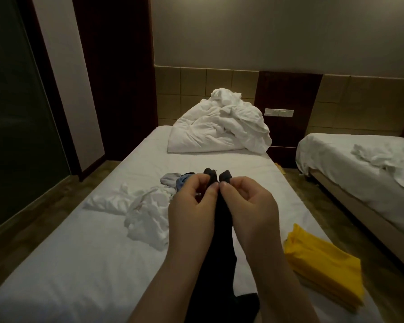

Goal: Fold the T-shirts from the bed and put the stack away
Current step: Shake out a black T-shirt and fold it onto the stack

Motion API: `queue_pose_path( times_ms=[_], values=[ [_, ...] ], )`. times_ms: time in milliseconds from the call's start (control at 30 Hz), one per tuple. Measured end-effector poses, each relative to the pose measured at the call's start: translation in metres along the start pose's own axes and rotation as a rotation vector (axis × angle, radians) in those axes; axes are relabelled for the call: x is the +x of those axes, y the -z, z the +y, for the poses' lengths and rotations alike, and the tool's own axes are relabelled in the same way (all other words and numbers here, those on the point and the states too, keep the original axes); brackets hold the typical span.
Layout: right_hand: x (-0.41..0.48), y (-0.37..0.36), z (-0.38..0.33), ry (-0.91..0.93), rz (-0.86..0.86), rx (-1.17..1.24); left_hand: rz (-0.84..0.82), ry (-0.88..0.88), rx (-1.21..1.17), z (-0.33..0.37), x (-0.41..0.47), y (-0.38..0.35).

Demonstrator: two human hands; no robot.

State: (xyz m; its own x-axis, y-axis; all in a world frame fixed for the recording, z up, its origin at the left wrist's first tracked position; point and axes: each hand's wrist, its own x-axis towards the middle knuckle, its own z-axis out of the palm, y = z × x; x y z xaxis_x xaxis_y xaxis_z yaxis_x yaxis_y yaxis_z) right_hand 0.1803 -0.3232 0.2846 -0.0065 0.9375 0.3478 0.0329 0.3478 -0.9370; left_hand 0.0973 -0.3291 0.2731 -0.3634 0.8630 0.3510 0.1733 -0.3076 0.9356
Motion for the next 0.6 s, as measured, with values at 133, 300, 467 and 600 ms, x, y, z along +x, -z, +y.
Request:
queue_pose_path(
  times_ms=[133,300,467,600],
  values=[
    [-0.003,0.0,-0.005,0.032,-0.036,0.027,-0.008,-0.072,0.058,0.001,0.002,0.002],
    [-0.002,0.002,-0.004,0.007,-0.05,0.073,0.007,-0.135,0.073,0.002,0.0,0.003],
    [-0.004,0.005,-0.01,-0.043,-0.173,0.19,-0.028,-0.176,0.086,0.004,0.0,0.005],
    [0.0,0.012,-0.01,-0.067,-0.214,0.203,-0.071,-0.191,0.112,0.003,0.002,0.009]
  ],
)
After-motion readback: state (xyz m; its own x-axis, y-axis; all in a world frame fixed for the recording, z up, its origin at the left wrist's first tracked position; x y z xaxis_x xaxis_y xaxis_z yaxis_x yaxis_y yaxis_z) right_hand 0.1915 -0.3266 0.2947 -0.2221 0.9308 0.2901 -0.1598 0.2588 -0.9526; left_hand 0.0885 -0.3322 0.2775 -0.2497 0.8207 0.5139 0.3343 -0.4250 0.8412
